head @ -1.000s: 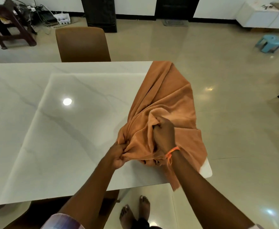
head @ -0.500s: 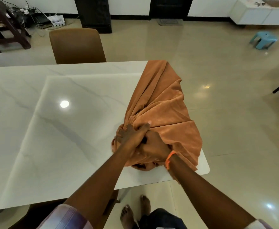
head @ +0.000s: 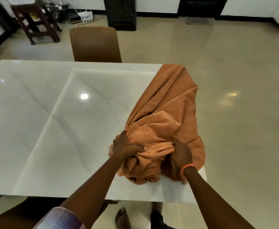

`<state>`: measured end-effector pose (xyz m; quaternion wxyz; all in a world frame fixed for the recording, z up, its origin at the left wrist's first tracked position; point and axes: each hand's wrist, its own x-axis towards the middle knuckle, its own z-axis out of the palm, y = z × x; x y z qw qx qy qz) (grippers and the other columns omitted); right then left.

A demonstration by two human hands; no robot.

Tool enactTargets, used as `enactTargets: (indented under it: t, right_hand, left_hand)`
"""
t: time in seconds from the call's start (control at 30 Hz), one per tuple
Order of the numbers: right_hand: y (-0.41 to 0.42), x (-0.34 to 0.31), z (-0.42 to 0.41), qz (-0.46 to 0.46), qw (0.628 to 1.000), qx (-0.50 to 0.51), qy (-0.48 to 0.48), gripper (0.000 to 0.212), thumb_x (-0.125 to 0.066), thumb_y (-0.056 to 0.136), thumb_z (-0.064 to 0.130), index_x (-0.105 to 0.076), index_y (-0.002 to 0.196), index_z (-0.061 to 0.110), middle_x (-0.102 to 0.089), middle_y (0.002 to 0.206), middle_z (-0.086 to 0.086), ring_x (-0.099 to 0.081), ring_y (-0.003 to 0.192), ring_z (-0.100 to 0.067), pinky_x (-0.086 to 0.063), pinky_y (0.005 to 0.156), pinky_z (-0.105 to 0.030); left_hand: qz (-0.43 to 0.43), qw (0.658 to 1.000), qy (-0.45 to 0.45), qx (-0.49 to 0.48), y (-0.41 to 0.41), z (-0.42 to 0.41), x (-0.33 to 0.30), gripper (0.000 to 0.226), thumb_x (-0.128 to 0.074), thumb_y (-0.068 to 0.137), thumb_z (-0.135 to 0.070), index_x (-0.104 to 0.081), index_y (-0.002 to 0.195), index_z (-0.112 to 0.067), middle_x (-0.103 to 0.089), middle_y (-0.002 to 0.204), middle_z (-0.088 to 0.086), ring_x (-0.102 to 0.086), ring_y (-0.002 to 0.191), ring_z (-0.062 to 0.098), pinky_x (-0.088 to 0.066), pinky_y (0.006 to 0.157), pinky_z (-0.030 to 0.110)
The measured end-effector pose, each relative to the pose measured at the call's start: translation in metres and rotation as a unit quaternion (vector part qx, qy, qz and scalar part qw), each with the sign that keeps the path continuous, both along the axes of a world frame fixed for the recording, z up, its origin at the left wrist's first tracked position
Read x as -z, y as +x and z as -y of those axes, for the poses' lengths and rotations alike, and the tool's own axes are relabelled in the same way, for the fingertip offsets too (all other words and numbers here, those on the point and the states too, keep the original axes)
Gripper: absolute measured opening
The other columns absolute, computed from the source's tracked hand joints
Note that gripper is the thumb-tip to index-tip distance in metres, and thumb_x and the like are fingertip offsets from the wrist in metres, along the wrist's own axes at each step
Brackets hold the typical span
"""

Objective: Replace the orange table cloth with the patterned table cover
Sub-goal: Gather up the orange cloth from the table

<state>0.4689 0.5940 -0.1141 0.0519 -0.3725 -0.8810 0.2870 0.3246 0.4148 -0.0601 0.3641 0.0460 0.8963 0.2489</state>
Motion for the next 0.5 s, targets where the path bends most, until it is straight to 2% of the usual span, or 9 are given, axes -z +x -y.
enactTargets:
  t: [0.03,0.1,0.17,0.23,0.27,0.33,0.4,0.47,0.5]
  right_hand:
    - [-0.013,-0.013,-0.005,-0.072,0.994,0.061,-0.061,0.015,-0.048,0.081,0.031,-0.057,0.083,0.019,-0.067,0.083,-0.007,-0.062,0.076,-0.031,-0.040,0.063,-0.031]
    - [-0.043,-0.046,-0.011,-0.157,0.974,0.107,-0.127,0.012,-0.052,0.089,0.025,-0.055,0.081,0.017,-0.062,0.078,-0.001,-0.056,0.069,-0.020,-0.036,0.061,-0.027]
    - [-0.069,-0.078,-0.002,-0.231,0.952,0.100,-0.175,0.013,-0.049,0.094,0.021,-0.055,0.083,0.017,-0.058,0.076,0.002,-0.051,0.066,-0.010,-0.040,0.060,-0.017]
    - [-0.081,-0.103,0.018,-0.259,0.944,0.025,-0.205,0.011,-0.047,0.093,0.026,-0.054,0.087,0.021,-0.056,0.076,0.008,-0.052,0.069,-0.006,-0.046,0.067,-0.017]
    - [-0.082,-0.104,0.027,-0.228,0.961,-0.071,-0.139,0.007,-0.050,0.090,0.030,-0.055,0.091,0.025,-0.058,0.079,0.011,-0.053,0.071,-0.004,-0.047,0.069,-0.018]
    - [-0.076,-0.090,0.044,-0.138,0.961,-0.240,-0.025,0.022,-0.057,0.086,0.036,-0.059,0.105,0.025,-0.065,0.093,0.010,-0.057,0.079,-0.006,-0.048,0.076,-0.019]
    - [-0.070,-0.066,0.057,-0.100,0.950,-0.294,0.031,0.040,-0.057,0.085,0.039,-0.061,0.118,0.018,-0.067,0.114,-0.001,-0.061,0.099,-0.017,-0.049,0.093,-0.031]
    - [-0.064,-0.049,0.066,-0.045,0.943,-0.311,0.112,0.050,-0.053,0.083,0.039,-0.058,0.127,0.015,-0.060,0.131,-0.009,-0.056,0.119,-0.026,-0.044,0.102,-0.042]
    - [-0.061,-0.042,0.067,-0.010,0.936,-0.324,0.139,0.054,-0.050,0.083,0.040,-0.056,0.130,0.014,-0.055,0.136,-0.012,-0.052,0.125,-0.029,-0.042,0.105,-0.044]
  left_hand:
    - [0.010,1.000,0.013,-0.016,-0.002,-0.002,0.001,0.134,-0.078,0.041,-0.075,-0.015,0.151,-0.032,-0.030,0.155,0.007,-0.036,0.137,0.034,-0.038,0.109,0.053]
    - [0.035,0.996,0.060,-0.058,-0.004,-0.008,0.001,0.132,-0.077,0.037,-0.076,-0.022,0.149,-0.033,-0.038,0.150,0.004,-0.043,0.132,0.032,-0.043,0.106,0.052]
    - [0.061,0.984,0.122,-0.114,-0.006,-0.013,0.003,0.121,-0.081,0.037,-0.073,-0.035,0.142,-0.035,-0.049,0.138,-0.003,-0.053,0.121,0.027,-0.050,0.098,0.048]
    - [0.091,0.960,0.197,-0.177,-0.005,-0.022,0.001,0.091,-0.082,0.049,-0.061,-0.052,0.129,-0.031,-0.062,0.123,-0.002,-0.064,0.104,0.021,-0.057,0.086,0.041]
    - [0.103,0.947,0.225,-0.205,-0.004,-0.026,-0.002,0.071,-0.079,0.060,-0.056,-0.059,0.121,-0.026,-0.067,0.114,0.002,-0.067,0.095,0.020,-0.059,0.078,0.036]
    - [0.136,0.926,0.252,-0.248,-0.003,-0.025,-0.011,0.038,-0.068,0.082,-0.046,-0.067,0.108,-0.018,-0.071,0.103,0.011,-0.067,0.086,0.023,-0.056,0.066,0.032]
    - [0.199,0.900,0.272,-0.277,-0.011,-0.010,-0.017,0.025,-0.056,0.092,-0.034,-0.070,0.103,-0.016,-0.070,0.100,0.012,-0.065,0.085,0.026,-0.053,0.066,0.035]
    - [0.270,0.850,0.302,-0.338,-0.021,0.006,-0.025,0.026,-0.049,0.086,-0.018,-0.069,0.101,-0.013,-0.065,0.102,0.011,-0.061,0.087,0.029,-0.051,0.071,0.040]
    - [0.261,0.845,0.301,-0.356,-0.025,0.010,-0.026,0.028,-0.050,0.083,-0.021,-0.065,0.105,-0.012,-0.062,0.110,0.010,-0.059,0.096,0.031,-0.051,0.076,0.044]
